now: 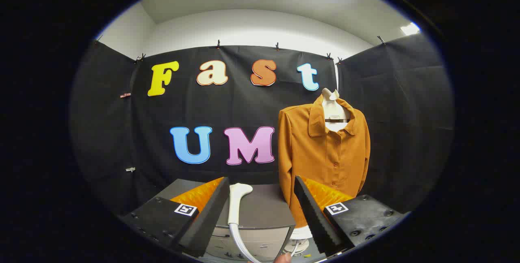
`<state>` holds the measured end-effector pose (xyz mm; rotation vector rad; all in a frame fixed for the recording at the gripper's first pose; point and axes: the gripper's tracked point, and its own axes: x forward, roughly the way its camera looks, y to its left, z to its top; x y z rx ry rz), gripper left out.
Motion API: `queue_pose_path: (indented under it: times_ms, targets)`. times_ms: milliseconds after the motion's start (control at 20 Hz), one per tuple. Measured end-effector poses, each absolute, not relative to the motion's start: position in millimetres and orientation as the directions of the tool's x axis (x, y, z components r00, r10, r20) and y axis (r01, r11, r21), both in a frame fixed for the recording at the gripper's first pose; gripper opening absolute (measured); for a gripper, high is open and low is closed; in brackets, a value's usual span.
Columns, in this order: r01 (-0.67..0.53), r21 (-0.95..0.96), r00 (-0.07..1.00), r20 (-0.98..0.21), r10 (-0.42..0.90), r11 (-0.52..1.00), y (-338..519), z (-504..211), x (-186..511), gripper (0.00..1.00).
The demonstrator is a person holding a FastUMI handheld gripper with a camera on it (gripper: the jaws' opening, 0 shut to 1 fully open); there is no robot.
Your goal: Iron the clothes twice with a garment steamer, once on the left side and once on the right side.
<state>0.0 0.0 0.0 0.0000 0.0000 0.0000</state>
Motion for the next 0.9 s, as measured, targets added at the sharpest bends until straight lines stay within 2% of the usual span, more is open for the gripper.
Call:
queue_pose_path:
  times_ms: [900]
  targets:
    - [-0.029, -0.071, 0.999, 0.022, 0.031, 0.997, 25, 7, -30, 0.98]
